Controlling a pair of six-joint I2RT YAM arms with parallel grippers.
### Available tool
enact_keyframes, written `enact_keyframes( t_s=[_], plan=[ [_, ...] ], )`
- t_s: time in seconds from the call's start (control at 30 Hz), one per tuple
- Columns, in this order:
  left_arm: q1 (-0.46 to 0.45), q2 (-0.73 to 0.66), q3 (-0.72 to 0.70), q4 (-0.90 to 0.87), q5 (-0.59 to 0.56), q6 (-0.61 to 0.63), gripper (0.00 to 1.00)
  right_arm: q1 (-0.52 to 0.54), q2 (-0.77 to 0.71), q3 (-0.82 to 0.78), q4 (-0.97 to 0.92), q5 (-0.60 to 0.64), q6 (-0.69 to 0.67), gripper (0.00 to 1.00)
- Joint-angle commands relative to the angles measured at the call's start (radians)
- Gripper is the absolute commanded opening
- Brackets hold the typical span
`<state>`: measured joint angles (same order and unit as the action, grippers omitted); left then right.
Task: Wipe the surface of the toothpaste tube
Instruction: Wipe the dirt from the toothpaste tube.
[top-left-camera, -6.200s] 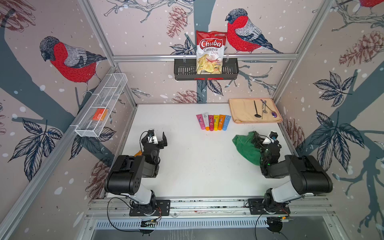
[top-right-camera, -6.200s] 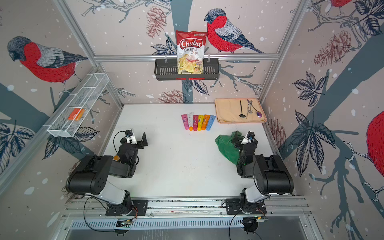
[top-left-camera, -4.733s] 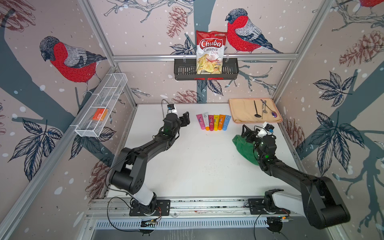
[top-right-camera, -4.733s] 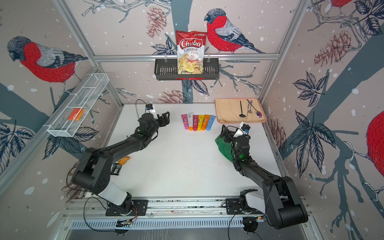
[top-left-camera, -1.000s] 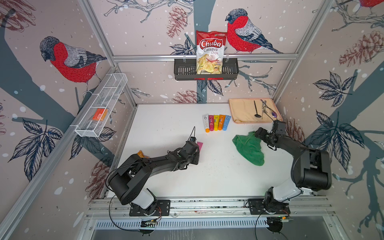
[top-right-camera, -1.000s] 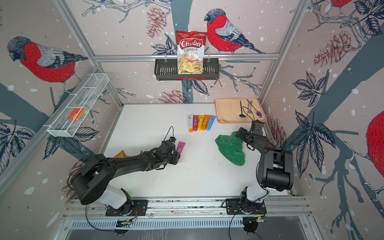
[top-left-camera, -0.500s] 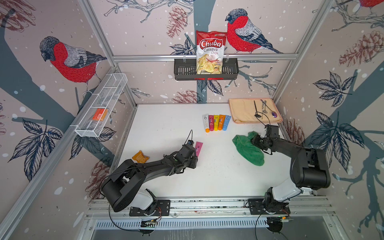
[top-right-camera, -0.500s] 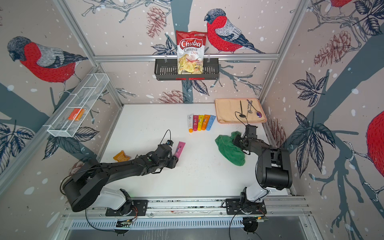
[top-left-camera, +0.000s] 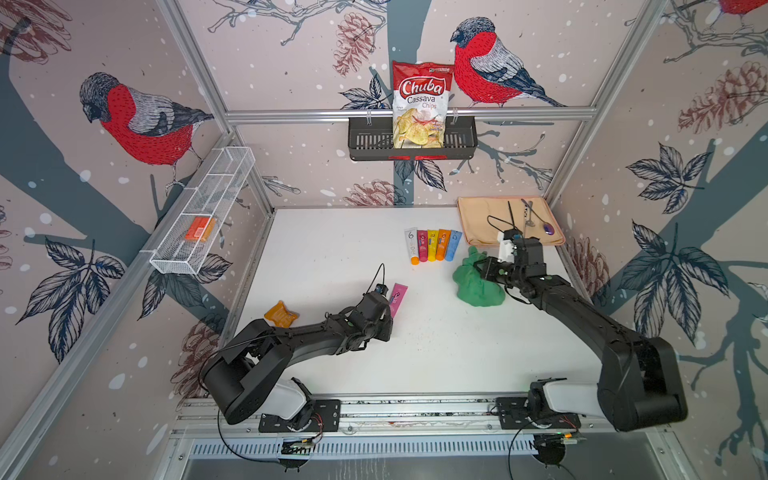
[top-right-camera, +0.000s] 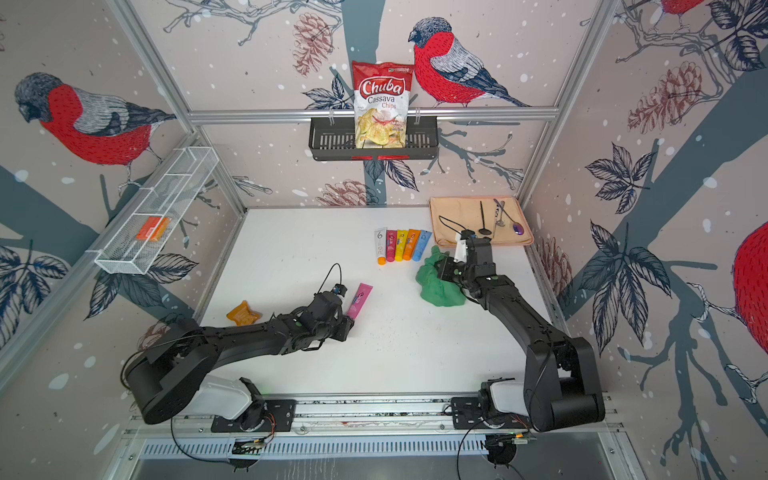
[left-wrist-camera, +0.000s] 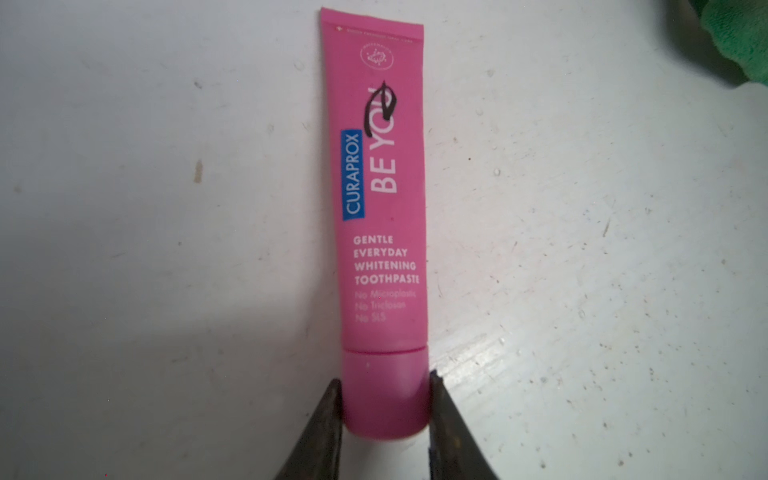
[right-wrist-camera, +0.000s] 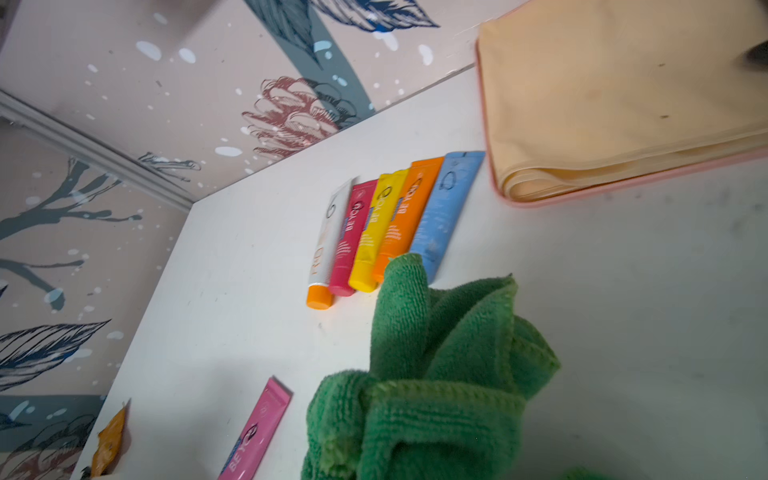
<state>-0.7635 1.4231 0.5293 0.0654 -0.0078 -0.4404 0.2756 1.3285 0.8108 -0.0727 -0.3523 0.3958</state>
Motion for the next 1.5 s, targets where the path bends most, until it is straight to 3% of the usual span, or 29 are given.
enact_keyframes(
  t_s=[0.0, 0.13, 0.37, 0.47, 0.7, 0.9, 1.07, 1.2, 1.47],
  plan=[
    [-0.002, -0.017, -0.005, 0.014, 0.006, 0.03, 0.29, 0.121, 0.025, 0.043, 0.015, 0.15, 0.044, 0.04],
    [-0.011, -0.029, -0.007, -0.004, -0.013, 0.046, 0.27, 0.303, 0.155, 0.16, -0.028, 0.368, 0.046, 0.04],
    [-0.024, -0.016, -0.005, -0.005, -0.018, 0.057, 0.28, 0.553, 0.479, 0.418, -0.135, 0.604, 0.021, 0.08],
    [-0.026, -0.01, -0.008, -0.004, -0.021, 0.06, 0.28, 0.612, 0.59, 0.507, -0.176, 0.643, 0.002, 0.09],
    [-0.026, -0.059, -0.049, 0.023, -0.032, 0.056, 0.28, 0.62, 0.619, 0.434, -0.068, 0.469, 0.028, 0.17],
    [-0.026, -0.053, -0.049, 0.027, -0.027, 0.058, 0.28, 0.542, 0.528, 0.235, 0.147, 0.17, 0.1, 0.56],
    [-0.026, -0.046, -0.045, 0.028, -0.021, 0.063, 0.29, 0.49, 0.45, 0.128, 0.279, 0.001, 0.136, 0.7],
    [-0.026, -0.042, -0.045, 0.029, -0.019, 0.065, 0.29, 0.474, 0.449, 0.098, 0.32, -0.034, 0.149, 0.68],
    [-0.026, -0.029, -0.039, 0.033, -0.006, 0.073, 0.27, 0.553, 0.571, 0.15, 0.302, -0.005, 0.15, 0.29]
  ],
)
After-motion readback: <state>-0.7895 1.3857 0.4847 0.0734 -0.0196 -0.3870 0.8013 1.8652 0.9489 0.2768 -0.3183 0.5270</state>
